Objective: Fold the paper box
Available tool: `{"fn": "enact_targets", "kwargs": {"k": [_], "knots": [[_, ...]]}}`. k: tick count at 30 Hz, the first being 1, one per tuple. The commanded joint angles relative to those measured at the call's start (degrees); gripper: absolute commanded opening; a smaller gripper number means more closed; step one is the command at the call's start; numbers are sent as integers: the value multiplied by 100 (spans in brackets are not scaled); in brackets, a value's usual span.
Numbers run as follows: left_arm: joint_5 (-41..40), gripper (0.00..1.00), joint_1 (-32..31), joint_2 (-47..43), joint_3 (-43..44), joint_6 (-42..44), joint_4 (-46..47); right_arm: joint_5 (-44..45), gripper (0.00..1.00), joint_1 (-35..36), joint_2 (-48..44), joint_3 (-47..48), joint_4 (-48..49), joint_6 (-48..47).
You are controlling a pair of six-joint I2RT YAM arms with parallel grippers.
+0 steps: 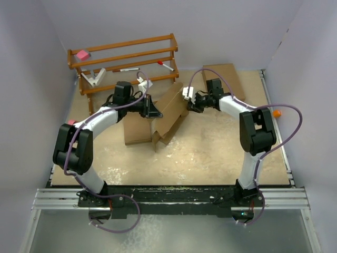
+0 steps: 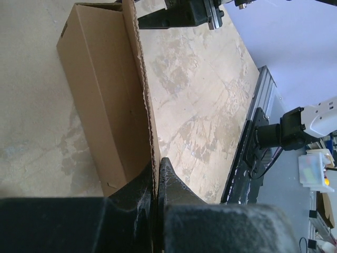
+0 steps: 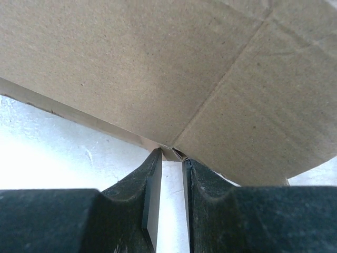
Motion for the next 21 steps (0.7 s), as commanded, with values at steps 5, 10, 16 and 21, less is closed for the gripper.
{"fn": "enact_targets", "kwargs": {"k": [5, 10, 16, 21], "knots": [[246, 4, 214, 49, -80, -122, 277, -120, 28, 205, 301, 862, -520, 231], [244, 4, 374, 23, -117, -124, 273, 20, 29, 363, 637, 1312, -790, 422], [171, 4, 566, 22, -122, -143, 225, -146, 31, 404, 716, 1506, -844, 571], [80, 4, 674, 17, -130, -135, 155, -2, 31, 514, 961, 1836, -898, 912]]}}
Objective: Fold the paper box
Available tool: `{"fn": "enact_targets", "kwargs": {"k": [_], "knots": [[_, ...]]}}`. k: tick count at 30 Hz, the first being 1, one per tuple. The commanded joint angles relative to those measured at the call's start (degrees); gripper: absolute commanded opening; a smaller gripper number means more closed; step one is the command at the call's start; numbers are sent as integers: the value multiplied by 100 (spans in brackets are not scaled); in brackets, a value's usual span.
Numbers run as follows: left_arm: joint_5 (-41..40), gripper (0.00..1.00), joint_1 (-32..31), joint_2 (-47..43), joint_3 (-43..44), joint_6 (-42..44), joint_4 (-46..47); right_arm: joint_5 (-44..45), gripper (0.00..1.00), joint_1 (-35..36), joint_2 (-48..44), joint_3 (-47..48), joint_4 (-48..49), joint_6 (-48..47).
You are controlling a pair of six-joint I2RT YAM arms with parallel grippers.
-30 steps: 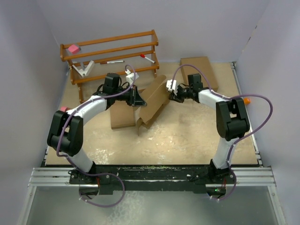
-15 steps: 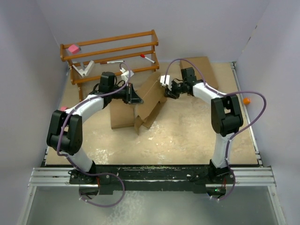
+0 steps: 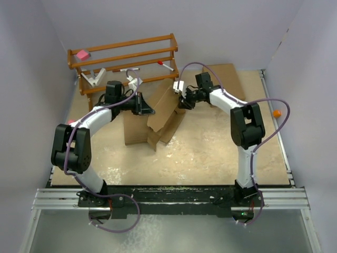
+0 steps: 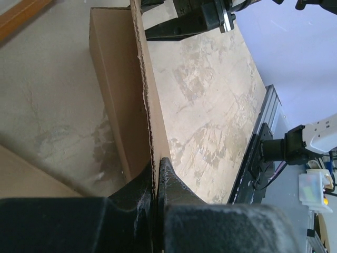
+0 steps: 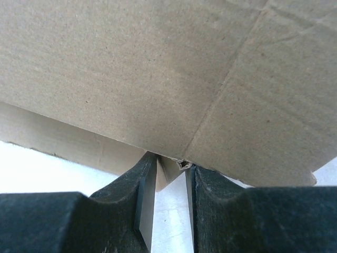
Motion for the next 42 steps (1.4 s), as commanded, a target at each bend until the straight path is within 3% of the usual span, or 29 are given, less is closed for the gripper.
{"fn": "enact_targets", "kwargs": {"k": [1, 6, 7, 9, 10, 14, 19, 25, 32, 42], "knots": [[16, 4, 98, 7, -34, 8, 82, -110, 31, 118, 161, 447, -79, 479], [-82, 4, 194, -23, -31, 13, 33, 67, 26, 196, 437, 761, -9, 977], [-109, 4, 210, -35, -31, 5, 19, 120, 22, 206, 479, 806, -10, 1053], [-170, 4, 241, -55, -34, -16, 25, 228, 2, 211, 536, 874, -60, 1217], [-202, 4, 243, -71, -25, -45, 27, 316, 0, 211, 551, 910, -132, 1257], [-420, 15, 244, -327, -51, -301, 26, 765, 0, 192, 361, 1096, -1049, 1487], [-924, 26, -46, -863, -242, -690, 78, 1279, 0, 149, -420, 412, -1898, 1358], [-1369, 28, -805, -810, -345, -844, 125, 2225, 0, 150, -1202, -467, -2406, 1594], [-1344, 41, -1015, -450, -326, -1077, 387, 3027, 0, 151, -1482, -972, -2594, 1709], [-1276, 42, -1159, 176, -213, -932, 159, 2859, 0, 149, -1384, -1203, -2087, 1855]]}}
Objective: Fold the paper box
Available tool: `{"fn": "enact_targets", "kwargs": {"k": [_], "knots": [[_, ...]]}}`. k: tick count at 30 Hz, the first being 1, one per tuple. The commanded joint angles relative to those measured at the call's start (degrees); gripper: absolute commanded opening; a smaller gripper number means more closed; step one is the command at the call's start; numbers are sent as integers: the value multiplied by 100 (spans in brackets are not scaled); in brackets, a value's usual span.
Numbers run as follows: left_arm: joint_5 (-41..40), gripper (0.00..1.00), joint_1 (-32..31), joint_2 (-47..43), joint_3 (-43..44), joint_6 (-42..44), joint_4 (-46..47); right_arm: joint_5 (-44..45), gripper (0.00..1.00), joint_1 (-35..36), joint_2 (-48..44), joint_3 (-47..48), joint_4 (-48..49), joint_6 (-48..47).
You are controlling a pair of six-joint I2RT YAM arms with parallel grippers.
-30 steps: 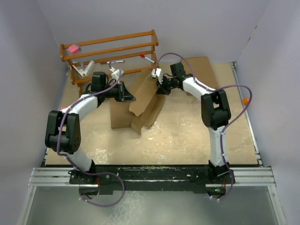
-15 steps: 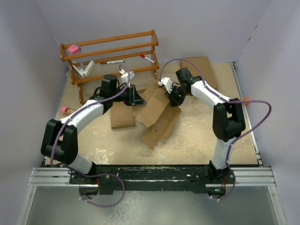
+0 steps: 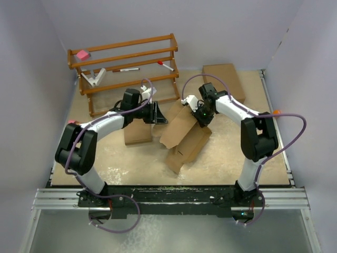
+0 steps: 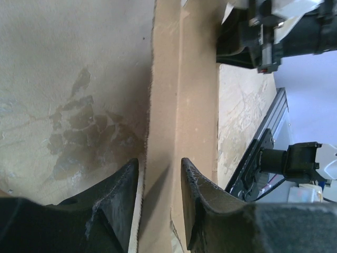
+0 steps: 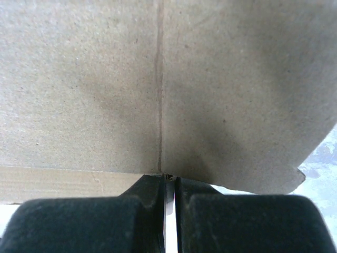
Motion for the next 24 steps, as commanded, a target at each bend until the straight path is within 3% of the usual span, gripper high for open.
{"fn": "enact_targets", "kwargs": {"k": [1, 7, 8, 11, 12, 18, 24], "knots": [[87, 42, -104, 262, 133, 47, 84, -62, 0, -2, -63, -55, 240, 144], [267, 38, -193, 528, 305, 40, 52, -102, 0, 2, -120, -174, 414, 158], [293, 34, -199, 571, 344, 31, 51, -102, 0, 1, -116, -187, 451, 169], [391, 7, -205, 702, 407, 29, 25, -101, 4, 3, -107, -255, 584, 210], [382, 5, -214, 725, 410, 33, -7, -114, 5, 1, -114, -280, 611, 216], [289, 4, -235, 759, 345, 104, -58, -74, 13, -2, -134, -482, 864, 237], [271, 4, -235, 768, 349, 138, -80, 182, 11, 4, -166, -591, 1130, 234]]}}
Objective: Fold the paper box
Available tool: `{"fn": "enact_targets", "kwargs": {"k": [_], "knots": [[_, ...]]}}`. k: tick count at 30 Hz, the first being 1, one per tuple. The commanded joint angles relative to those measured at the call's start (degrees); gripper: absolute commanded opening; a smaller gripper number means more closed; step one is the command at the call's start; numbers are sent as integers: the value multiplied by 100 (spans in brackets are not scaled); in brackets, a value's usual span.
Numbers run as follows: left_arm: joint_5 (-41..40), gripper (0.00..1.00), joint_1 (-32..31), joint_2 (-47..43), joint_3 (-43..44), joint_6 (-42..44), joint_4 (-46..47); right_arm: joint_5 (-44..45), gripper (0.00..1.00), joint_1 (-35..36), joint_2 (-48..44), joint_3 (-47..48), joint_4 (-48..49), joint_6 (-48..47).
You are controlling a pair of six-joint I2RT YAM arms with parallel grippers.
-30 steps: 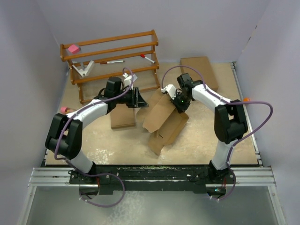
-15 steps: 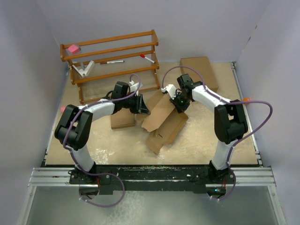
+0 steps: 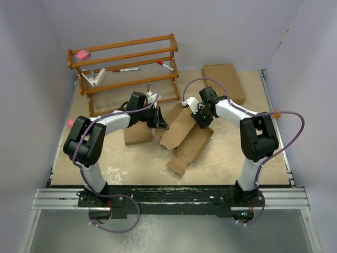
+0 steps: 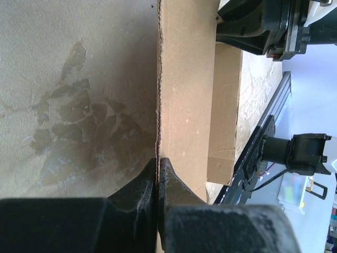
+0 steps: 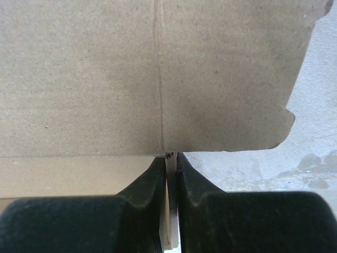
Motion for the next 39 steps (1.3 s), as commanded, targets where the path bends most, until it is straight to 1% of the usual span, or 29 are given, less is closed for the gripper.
{"fn": "enact_targets", "kwargs": {"k": [1, 2, 3, 6, 10, 14, 17, 23, 28, 30, 33, 36, 39], "knots": [[55, 5, -36, -14, 168, 127, 76, 179, 7, 11, -159, -34, 303, 77], [23, 4, -36, -17, 168, 145, 57, 291, 1, 10, -177, -51, 386, 86], [-5, 4, -39, -26, 170, 168, 24, 466, 0, 16, -202, -83, 471, 108], [-73, 4, -32, -35, 197, 229, -75, 951, 0, 25, -309, -267, 727, 73], [-86, 4, -27, -35, 214, 235, -89, 1077, 0, 25, -377, -412, 805, 8], [-84, 4, -28, -36, 223, 231, -78, 767, 14, 25, -350, -385, 635, -60], [-99, 4, -27, -33, 217, 239, -91, 569, 21, 21, -393, -382, 457, -123], [-98, 4, -19, -7, 224, 248, -114, 420, 22, -1, -480, -373, 344, -107], [-111, 4, -7, -19, 235, 264, -136, 376, 26, -1, -507, -437, 295, -304], [-111, 4, 8, -21, 233, 257, -136, 493, 27, -9, -492, -492, 439, -378], [-95, 4, 16, 0, 240, 262, -143, 664, 26, -3, -468, -582, 654, -375], [-84, 4, 30, 0, 247, 270, -146, 1000, 21, -1, -479, -691, 879, -337], [-76, 4, 40, -1, 254, 267, -153, 1303, 6, -1, -472, -733, 1073, -216]]}}
